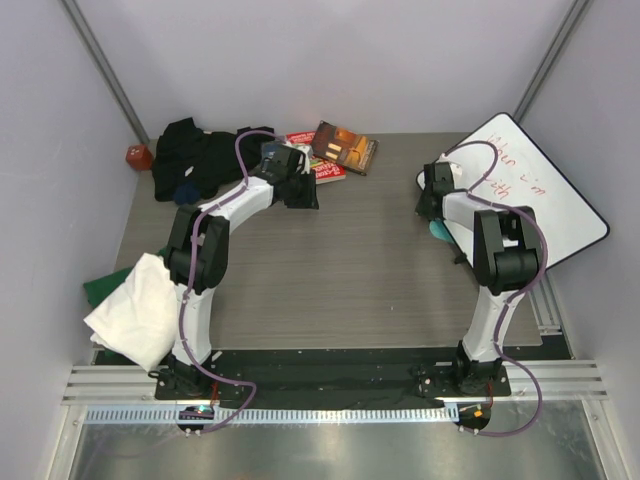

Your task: Fold and stack the t-shirts

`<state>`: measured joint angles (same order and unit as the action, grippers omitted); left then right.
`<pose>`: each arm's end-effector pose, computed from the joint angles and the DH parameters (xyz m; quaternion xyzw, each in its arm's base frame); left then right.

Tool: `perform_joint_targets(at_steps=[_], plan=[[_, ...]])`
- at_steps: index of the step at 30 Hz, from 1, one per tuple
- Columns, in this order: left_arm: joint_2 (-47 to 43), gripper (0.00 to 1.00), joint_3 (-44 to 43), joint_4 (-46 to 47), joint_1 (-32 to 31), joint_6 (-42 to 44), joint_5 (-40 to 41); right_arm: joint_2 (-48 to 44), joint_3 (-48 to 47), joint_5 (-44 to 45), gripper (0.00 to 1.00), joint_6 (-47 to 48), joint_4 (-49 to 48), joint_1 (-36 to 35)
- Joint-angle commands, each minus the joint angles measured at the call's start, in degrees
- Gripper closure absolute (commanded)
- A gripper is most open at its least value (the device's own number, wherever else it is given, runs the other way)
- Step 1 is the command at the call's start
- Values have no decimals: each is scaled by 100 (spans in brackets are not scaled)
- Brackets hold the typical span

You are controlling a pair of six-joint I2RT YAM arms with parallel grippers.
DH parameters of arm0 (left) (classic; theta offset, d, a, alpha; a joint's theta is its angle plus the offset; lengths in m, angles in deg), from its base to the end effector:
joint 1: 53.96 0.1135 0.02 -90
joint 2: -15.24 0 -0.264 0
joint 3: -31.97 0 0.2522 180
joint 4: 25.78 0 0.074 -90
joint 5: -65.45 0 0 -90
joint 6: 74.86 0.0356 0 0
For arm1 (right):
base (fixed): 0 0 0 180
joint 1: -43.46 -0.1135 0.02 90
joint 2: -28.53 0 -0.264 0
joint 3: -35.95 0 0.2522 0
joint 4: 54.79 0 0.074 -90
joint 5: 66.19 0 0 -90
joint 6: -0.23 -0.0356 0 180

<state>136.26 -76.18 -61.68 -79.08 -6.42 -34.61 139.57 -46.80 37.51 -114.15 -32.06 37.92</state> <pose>0.4263 -0.2068 0.2016 0.0598 0.9310 -0.2143 0.2895 0.4041 0.0307 0.1560 0.1924 0.9168 -0.0231 0.3491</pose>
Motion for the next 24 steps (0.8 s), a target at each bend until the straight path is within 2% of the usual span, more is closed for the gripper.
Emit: perform_joint_targets(at_steps=[1,24], plan=[[-192,63,-27,-2,-19,135,40,233,-281,266,99,4,245,62],[-280,63,-1,-37,-19,205,75,945,-1326,599,99,-322,526,97]])
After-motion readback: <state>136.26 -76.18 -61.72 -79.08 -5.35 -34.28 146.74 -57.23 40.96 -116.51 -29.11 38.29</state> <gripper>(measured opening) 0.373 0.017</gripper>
